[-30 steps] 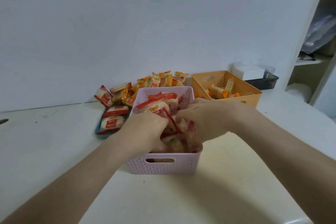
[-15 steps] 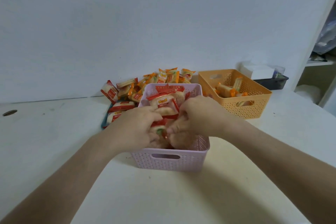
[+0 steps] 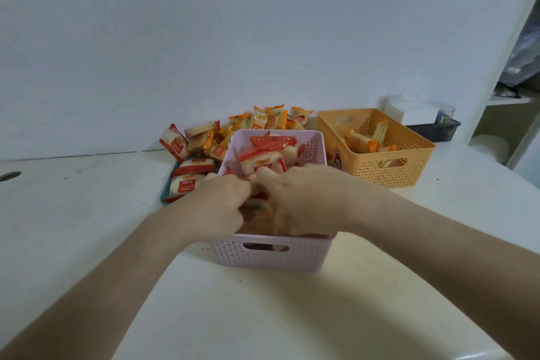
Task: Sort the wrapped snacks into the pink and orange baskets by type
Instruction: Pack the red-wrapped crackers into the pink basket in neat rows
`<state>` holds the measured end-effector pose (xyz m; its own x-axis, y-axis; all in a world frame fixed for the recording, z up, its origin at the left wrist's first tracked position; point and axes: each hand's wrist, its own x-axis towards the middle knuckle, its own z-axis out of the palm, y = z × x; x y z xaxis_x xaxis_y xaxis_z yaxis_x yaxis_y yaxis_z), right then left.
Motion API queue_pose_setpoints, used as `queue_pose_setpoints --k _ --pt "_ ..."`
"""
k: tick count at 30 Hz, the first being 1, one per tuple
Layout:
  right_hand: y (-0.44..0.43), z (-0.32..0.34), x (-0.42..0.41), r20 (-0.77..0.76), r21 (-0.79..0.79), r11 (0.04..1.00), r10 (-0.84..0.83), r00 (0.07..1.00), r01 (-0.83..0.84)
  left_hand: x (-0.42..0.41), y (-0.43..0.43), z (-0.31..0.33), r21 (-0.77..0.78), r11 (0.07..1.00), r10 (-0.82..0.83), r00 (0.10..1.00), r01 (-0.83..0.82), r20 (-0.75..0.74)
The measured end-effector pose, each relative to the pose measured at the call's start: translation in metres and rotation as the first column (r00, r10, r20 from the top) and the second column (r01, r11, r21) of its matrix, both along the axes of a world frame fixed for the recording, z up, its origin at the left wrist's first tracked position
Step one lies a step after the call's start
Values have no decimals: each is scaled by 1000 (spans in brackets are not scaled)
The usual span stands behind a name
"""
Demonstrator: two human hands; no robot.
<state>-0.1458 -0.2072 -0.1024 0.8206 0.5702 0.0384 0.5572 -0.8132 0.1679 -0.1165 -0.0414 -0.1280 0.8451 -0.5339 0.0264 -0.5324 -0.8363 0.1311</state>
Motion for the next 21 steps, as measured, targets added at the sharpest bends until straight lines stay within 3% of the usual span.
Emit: queue_pose_setpoints --k 2,4,6,10,13,15,21 --pt "-7 9 7 -382 -1 990 -128 915 138 2 2 -3 -43 999 -25 1000 24 -15" --pt "-17 16 12 -445 -19 984 -165 880 175 3 5 -4 -129 991 -44 997 36 -64" --pt "-20 15 11 -369 -9 989 -141 919 148 2 6 -4 -237 970 -70 994 48 -85" --pt "-19 -5 0 -294 128 987 -55 954 96 -6 13 -2 -340 931 -118 991 130 57" --pt "-27 -19 -5 -135 306 950 -26 991 66 -15 20 -4 -225 948 -184 963 227 198" --pt "-33 -27 -4 -33 305 952 -14 999 24 -22 22 -9 -108 967 -207 958 231 199" --pt "-30 -29 7 -8 318 948 -30 1000 31 -35 14 -29 14 988 -148 923 153 355"
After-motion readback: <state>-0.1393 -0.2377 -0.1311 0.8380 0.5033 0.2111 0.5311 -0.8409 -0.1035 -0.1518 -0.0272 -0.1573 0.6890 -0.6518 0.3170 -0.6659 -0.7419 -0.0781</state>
